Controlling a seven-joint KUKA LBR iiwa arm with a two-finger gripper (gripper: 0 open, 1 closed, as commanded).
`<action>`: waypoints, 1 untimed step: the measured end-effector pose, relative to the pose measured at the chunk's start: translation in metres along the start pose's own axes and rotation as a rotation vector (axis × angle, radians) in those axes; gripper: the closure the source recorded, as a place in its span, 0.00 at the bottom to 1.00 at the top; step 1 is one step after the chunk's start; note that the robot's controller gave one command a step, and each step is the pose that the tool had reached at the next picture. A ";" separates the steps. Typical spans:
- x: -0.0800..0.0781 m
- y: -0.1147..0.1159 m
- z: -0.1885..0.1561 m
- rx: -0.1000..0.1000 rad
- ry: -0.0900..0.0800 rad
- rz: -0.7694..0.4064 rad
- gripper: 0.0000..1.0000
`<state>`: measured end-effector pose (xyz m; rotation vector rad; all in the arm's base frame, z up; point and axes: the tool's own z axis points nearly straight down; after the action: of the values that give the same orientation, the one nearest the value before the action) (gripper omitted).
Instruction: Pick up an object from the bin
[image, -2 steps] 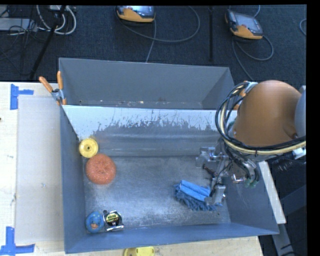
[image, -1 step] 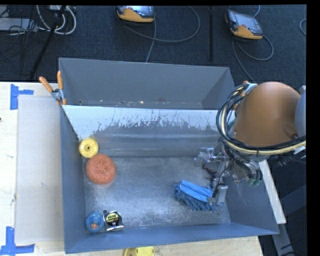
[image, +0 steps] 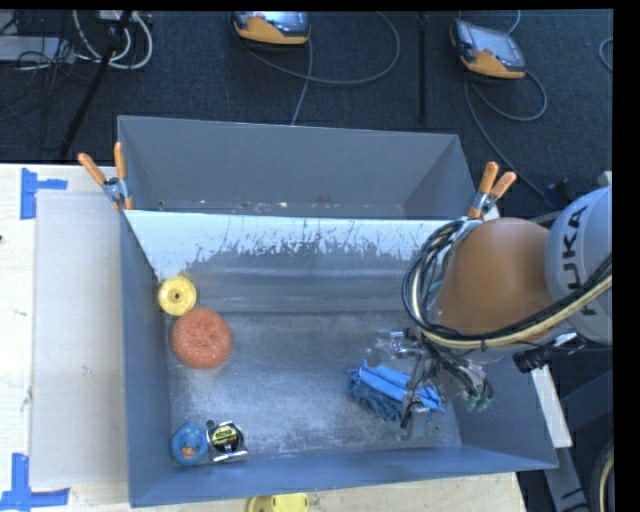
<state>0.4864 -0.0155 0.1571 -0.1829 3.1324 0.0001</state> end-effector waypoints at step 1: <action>-0.003 0.002 0.036 -0.001 0.006 -0.067 0.00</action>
Offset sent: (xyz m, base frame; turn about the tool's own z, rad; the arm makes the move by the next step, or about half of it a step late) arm 0.0450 -0.0071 -0.0339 0.0824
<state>0.4890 -0.0134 0.1214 -0.2887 3.1304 0.0006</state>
